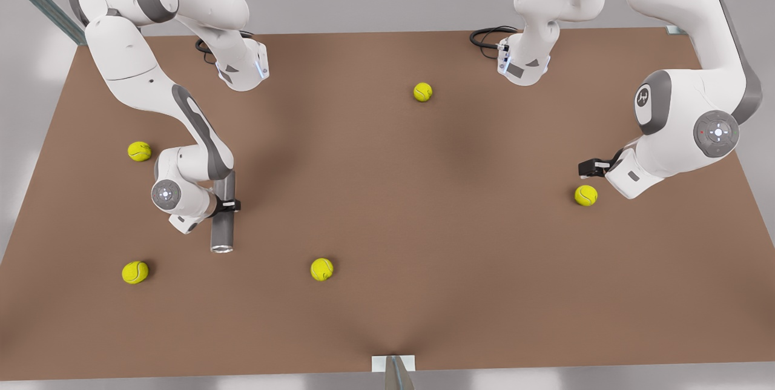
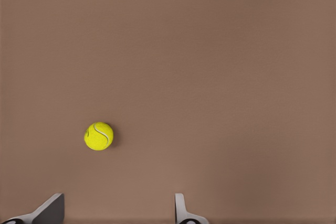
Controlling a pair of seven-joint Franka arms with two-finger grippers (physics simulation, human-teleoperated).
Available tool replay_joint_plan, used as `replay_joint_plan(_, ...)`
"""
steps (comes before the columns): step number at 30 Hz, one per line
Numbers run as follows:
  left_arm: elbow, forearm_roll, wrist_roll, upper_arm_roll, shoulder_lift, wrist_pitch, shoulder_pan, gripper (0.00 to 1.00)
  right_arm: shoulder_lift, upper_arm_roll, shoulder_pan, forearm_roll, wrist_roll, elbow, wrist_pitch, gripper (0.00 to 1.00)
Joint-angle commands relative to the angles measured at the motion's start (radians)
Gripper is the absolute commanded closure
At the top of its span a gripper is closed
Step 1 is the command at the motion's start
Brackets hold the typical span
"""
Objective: Put the tennis tube upright
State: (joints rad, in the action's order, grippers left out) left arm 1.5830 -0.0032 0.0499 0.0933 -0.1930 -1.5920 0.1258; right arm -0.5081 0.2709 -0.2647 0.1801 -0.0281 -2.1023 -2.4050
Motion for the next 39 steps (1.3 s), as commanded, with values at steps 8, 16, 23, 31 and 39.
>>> replay_joint_plan(8,0.0,0.0,-0.001,0.0,0.0,0.001,0.0,0.0,0.028,0.01,0.005,-0.004,0.017,0.019,0.116,0.23)
replay_joint_plan(16,0.0,0.0,-0.001,0.0,0.0,0.003,0.0,0.0,0.074,0.203,0.01,-0.004,0.007,0.113,0.227,0.23)
replay_joint_plan(23,-0.001,0.0,-0.002,0.0,0.001,0.004,0.0,0.0,0.062,0.199,0.337,0.012,-0.029,0.269,0.293,0.23)
replay_joint_plan(31,-0.001,0.0,-0.001,0.0,0.001,0.001,0.0,0.0,-0.148,-0.001,0.895,0.096,-0.03,0.596,0.408,0.23)
replay_joint_plan(39,-0.001,0.0,-0.001,0.0,0.0,0.001,0.0,0.0,-0.309,0.004,1.032,0.194,0.203,0.803,0.419,0.23)
